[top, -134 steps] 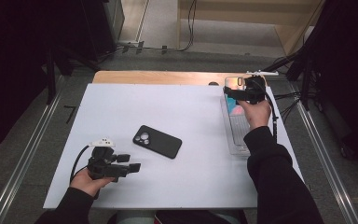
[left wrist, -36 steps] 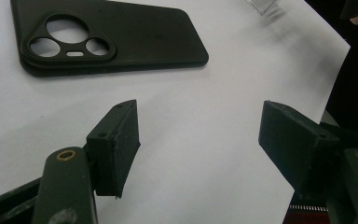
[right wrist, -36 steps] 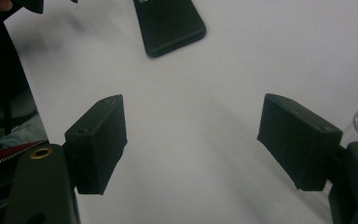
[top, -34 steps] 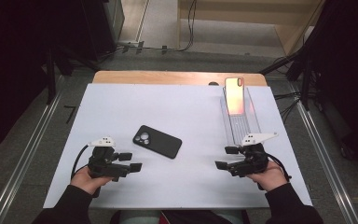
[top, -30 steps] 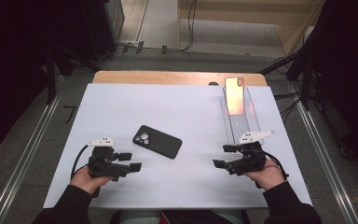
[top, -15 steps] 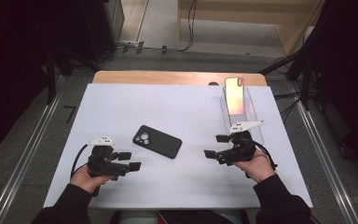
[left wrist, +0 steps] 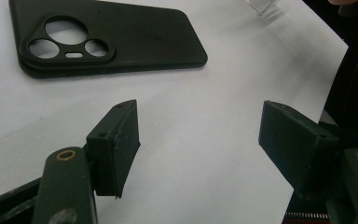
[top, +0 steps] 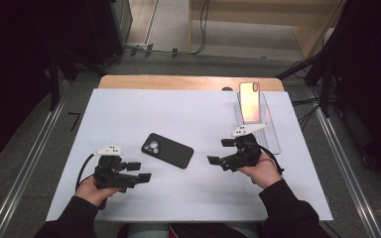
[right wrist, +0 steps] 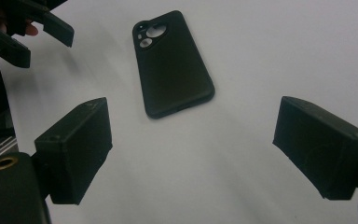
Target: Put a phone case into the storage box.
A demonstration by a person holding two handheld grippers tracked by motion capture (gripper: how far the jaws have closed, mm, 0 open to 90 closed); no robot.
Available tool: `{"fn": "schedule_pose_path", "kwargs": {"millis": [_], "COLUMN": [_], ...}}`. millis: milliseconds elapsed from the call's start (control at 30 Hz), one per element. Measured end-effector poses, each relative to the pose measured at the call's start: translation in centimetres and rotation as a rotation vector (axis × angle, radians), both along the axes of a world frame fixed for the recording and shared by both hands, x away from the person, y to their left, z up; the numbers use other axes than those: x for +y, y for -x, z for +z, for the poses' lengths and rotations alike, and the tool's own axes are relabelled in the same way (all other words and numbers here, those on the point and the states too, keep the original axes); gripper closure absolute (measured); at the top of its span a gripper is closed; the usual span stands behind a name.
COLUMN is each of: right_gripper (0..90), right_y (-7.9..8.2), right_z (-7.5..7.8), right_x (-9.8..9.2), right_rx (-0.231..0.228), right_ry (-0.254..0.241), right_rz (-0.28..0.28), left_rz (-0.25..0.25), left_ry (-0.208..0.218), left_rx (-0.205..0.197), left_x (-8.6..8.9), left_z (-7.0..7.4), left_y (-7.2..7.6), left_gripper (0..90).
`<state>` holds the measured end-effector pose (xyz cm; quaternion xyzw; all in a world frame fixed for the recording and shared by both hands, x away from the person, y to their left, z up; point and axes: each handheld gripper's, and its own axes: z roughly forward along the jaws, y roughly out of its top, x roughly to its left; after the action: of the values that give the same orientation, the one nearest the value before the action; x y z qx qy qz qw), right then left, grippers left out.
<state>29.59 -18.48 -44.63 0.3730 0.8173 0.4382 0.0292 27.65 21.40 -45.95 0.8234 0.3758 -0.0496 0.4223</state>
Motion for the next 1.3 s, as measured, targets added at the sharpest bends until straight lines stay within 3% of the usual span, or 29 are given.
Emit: {"fn": "schedule_pose_path", "kwargs": {"millis": [567, 667, 800, 1300], "right_gripper": [8.1, 8.2, 8.3, 8.5], "right_y": [-2.6, -2.9, -3.7, -5.7], "right_z": [0.5, 0.5, 0.6, -0.2], "right_x": [3.1, 3.9, 4.8, 8.8], "right_rx": [-0.015, -0.006, 0.010, -0.026], "right_ry": [-0.027, -0.012, -0.048, 0.004], "right_rz": [0.057, 0.089, 0.085, 0.168], "left_rz": [0.007, 0.008, 0.010, 0.014], "left_ry": [0.003, 0.004, 0.004, 0.000], "left_rx": [0.001, 0.002, 0.004, 0.001], "left_x": [0.3, 0.3, 0.4, 0.6], "left_z": [-0.1, -0.1, -0.1, -0.2], "left_y": [-0.1, -0.1, 0.0, 0.4], "left_gripper": [29.1, 29.1, 29.1, 29.1]}}
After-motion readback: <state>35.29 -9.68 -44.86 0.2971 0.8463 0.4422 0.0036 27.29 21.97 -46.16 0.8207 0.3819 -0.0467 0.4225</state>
